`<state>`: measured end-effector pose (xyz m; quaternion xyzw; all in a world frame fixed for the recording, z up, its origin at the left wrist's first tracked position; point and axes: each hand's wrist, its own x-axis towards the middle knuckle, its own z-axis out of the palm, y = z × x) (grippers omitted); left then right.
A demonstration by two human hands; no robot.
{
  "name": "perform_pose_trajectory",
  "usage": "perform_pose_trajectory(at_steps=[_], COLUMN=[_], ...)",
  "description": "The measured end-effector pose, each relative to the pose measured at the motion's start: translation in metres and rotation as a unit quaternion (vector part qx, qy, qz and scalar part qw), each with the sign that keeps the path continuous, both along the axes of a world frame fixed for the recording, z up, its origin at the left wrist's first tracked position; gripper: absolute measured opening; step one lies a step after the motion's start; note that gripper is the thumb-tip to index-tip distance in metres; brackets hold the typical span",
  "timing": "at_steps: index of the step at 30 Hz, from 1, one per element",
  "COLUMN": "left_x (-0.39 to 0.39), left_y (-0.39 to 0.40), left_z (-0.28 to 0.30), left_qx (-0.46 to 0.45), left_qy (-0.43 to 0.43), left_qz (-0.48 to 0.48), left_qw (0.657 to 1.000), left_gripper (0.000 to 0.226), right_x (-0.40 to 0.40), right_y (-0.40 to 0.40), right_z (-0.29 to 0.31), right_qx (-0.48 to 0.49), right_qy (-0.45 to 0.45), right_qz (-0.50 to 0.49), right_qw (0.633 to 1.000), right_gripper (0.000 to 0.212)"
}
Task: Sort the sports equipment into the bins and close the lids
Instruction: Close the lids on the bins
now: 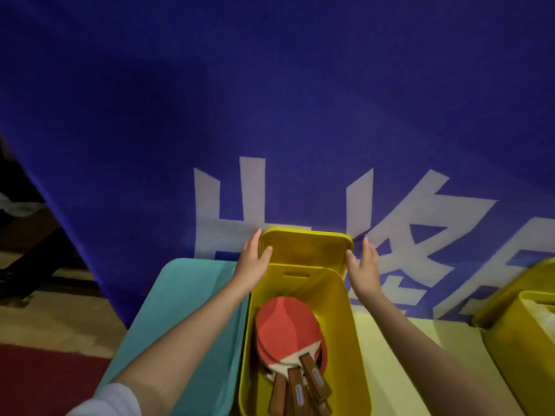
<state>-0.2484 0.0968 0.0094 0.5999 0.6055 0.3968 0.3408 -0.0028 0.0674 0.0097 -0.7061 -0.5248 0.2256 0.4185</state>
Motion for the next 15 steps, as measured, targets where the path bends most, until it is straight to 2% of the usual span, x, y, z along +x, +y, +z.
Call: perform_pose_trajectory(at_steps=[4,7,11,15], left_x=[0.024,0.031,0.030,0.023], left_y=[0.005,0.004,0.006,0.009], left_z=[-0.017,-0.019,-0.002,0.021], left_qx=[0.011,0.012,0.017,0.034], left_qy=[-0.070,-0.119,-0.150,-0.182], left_qz=[0.060,0.090,0.124,0.145], left_qw=[0.996,0.989,0.981,0.972], left_gripper=[0.052,0.048,0.025,0.009], right_x=[-0.015,-0.025,-0.022,-0.015], right_y=[0.009,0.010,0.016,0.016], right_z=[-0.009,-0.016,-0.010,0.027], right_qx=[-0.002,0.029,0.070,0.082], right_qy=[0.085,0.124,0.188,0.198], right_qz=[0.013,-0.018,-0.061,-0.056], right_qw=[0.996,0.992,0.978,0.975], right_gripper=[0.067,0.065,0.043,0.028])
